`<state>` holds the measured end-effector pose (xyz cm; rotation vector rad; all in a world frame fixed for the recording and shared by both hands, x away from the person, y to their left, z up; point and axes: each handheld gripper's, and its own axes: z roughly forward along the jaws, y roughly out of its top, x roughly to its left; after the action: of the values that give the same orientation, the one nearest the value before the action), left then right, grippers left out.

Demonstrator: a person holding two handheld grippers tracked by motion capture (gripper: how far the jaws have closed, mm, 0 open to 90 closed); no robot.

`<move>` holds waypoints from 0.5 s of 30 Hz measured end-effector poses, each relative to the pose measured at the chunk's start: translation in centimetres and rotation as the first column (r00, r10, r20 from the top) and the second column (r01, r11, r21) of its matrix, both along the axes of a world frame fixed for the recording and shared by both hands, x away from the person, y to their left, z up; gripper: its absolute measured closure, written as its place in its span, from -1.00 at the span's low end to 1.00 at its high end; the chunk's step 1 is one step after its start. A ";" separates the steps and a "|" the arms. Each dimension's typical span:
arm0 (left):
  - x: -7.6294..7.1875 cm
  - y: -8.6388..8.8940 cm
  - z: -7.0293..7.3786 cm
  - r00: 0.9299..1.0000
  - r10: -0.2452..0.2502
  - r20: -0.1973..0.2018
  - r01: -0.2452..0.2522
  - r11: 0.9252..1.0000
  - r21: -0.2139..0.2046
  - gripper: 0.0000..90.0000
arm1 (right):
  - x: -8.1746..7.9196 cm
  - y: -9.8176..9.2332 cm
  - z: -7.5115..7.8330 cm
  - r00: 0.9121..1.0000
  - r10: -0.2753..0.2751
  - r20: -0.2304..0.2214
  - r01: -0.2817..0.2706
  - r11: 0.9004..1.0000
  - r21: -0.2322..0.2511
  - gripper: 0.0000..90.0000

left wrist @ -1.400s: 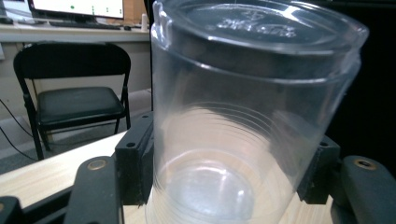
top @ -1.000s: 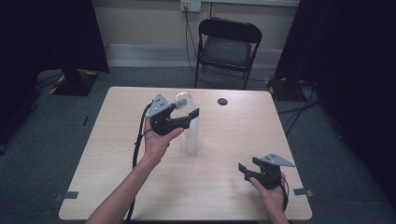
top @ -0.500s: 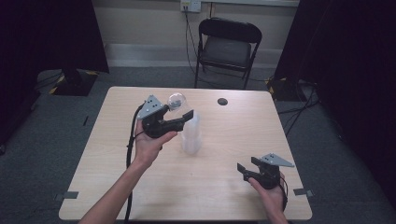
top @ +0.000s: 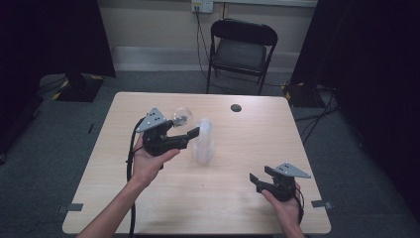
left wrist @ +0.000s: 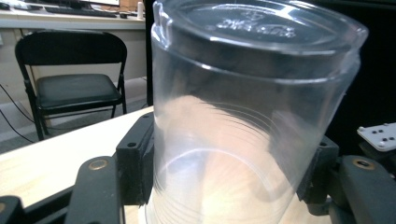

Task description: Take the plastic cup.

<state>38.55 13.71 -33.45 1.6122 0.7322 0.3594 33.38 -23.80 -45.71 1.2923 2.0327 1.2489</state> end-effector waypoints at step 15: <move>-1.4 0.8 -2.5 0.994 0.003 -0.114 -0.006 1.000 -0.031 -0.18 | -0.8 2.3 1.0 0.995 0.078 0.057 -0.078 0.997 -0.006 -0.23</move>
<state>37.18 14.52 -35.94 1.6119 0.8240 0.2597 32.63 -21.50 -44.69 1.1725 2.0617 1.3011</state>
